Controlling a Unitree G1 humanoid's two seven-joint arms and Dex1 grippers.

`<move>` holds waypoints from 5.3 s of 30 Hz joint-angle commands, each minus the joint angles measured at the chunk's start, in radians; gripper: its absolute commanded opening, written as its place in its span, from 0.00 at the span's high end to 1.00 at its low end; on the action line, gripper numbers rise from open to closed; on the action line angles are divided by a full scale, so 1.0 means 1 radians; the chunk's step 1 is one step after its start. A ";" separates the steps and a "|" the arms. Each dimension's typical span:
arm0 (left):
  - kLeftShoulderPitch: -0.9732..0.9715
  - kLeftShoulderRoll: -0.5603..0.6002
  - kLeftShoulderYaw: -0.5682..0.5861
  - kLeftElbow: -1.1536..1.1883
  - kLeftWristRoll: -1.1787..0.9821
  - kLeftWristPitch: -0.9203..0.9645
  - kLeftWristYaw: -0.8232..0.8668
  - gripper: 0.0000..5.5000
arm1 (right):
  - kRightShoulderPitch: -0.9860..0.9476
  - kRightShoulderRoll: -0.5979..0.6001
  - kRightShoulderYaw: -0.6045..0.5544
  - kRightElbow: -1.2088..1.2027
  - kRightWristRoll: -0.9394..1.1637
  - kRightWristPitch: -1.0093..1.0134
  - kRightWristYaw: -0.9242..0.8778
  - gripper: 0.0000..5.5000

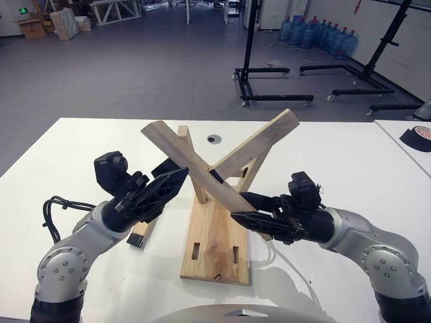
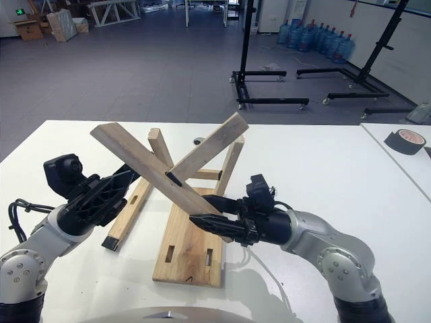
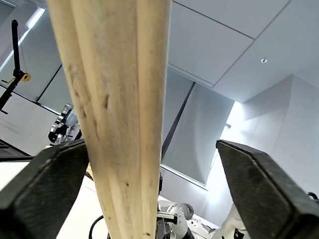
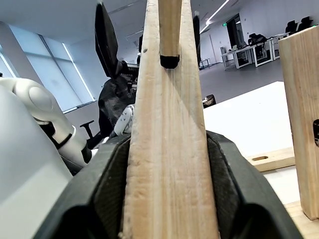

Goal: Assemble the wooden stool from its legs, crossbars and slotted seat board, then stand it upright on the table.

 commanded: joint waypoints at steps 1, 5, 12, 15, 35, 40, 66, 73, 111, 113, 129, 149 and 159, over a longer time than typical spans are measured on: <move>-0.012 -0.003 0.012 0.003 0.043 -0.015 -0.011 0.16 | 0.005 -0.009 0.015 0.005 -0.030 -0.016 0.001 0.63; -0.011 -0.028 0.020 -0.005 0.069 -0.050 -0.042 0.27 | -0.006 0.002 0.020 0.045 -0.064 -0.027 -0.013 0.63; -0.005 -0.021 0.022 -0.014 0.052 -0.034 -0.087 0.44 | -0.011 0.010 0.042 0.058 -0.108 -0.057 -0.021 0.63; 0.012 -0.002 0.010 -0.021 0.094 -0.022 -0.124 0.52 | -0.008 0.007 0.046 0.056 -0.116 -0.063 -0.016 0.63; -0.090 0.043 0.136 0.108 0.208 -0.079 -0.084 0.63 | 0.037 -0.098 -0.121 0.168 -0.047 -0.004 0.000 0.35; -0.030 0.219 0.112 0.083 0.365 -0.049 -0.276 0.63 | -0.007 -0.133 -0.272 0.279 -0.011 -0.017 -0.005 0.35; -0.166 0.289 -0.033 0.204 0.585 -0.042 -0.494 0.63 | 0.030 -0.037 -0.133 0.315 -0.208 -0.082 -0.019 0.35; -0.158 0.304 -0.094 0.238 0.714 -0.089 -0.522 0.63 | 0.003 -0.041 -0.118 0.337 -0.228 -0.083 0.002 0.35; -0.042 0.435 -0.440 0.301 1.061 -0.379 -0.512 0.63 | -0.052 -0.081 0.375 0.527 -0.862 -0.296 0.002 0.35; -0.046 0.434 -0.448 0.304 1.057 -0.380 -0.517 0.63 | -0.043 -0.085 0.392 0.553 -0.882 -0.309 0.017 0.35; -0.014 0.435 -0.371 0.283 1.091 -0.299 -0.455 0.31 | -0.045 -0.075 0.364 0.584 -0.881 -0.318 0.027 0.35; -0.098 0.052 -0.186 0.396 1.335 0.171 0.306 0.31 | 0.016 0.007 0.171 0.401 -0.635 -0.244 0.029 0.35; -0.049 0.050 -0.210 0.475 1.366 0.084 0.263 0.47 | 0.037 0.021 0.179 0.388 -0.655 -0.255 0.005 0.35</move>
